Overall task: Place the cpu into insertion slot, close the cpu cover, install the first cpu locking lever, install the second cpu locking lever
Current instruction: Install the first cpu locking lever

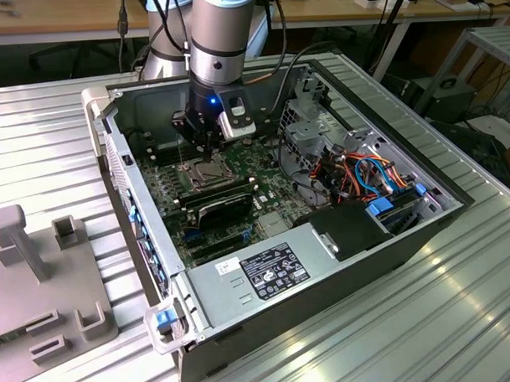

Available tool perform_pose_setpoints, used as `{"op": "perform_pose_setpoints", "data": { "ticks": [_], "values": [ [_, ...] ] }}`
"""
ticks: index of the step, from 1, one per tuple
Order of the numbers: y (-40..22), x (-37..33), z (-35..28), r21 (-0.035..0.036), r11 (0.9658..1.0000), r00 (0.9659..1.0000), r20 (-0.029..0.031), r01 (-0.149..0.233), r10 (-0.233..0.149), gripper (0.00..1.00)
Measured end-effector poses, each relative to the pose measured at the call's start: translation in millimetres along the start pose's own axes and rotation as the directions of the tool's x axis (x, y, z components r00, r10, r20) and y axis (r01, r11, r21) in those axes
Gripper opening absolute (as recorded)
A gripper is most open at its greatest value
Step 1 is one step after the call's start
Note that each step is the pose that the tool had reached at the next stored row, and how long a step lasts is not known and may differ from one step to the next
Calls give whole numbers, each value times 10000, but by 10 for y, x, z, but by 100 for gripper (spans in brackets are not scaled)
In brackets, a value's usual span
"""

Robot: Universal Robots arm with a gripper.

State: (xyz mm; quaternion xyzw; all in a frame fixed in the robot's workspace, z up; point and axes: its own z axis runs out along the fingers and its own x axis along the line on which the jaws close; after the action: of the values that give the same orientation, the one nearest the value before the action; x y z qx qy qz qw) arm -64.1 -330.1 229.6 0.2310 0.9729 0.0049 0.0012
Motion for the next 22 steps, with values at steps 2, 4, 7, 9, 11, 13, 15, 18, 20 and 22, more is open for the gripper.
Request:
{"op": "perform_pose_setpoints", "data": {
  "ticks": [2, 4, 7, 9, 11, 13, 15, 18, 20, 22],
  "values": [
    [-16, 32, 0, 1, 10000, 10000, -1, 51, -51, 11],
    [-32, 64, 0, 0, 9999, 9999, -1, 113, -113, 11],
    [-34, 70, 0, 0, 9987, 9987, -5, 512, -512, 11],
    [-35, 71, 0, 0, 9958, 9958, -9, 913, -913, 11],
    [-35, 71, -2, -1, 9915, 9915, -13, 1301, -1301, 11],
    [-32, 71, -36, -1, 9864, 9864, -16, 1642, -1642, 11],
    [-33, 77, -85, -1, 9842, 9842, -18, 1769, -1769, 11],
    [-32, 78, -168, -2, 9765, 9765, -22, 2153, -2153, 11],
    [-31, 78, -192, -7, 9633, 9633, -26, 2685, -2685, 11],
    [-32, 80, -194, -5, 9542, 9542, -30, 2991, -2991, 11]
  ]
}}
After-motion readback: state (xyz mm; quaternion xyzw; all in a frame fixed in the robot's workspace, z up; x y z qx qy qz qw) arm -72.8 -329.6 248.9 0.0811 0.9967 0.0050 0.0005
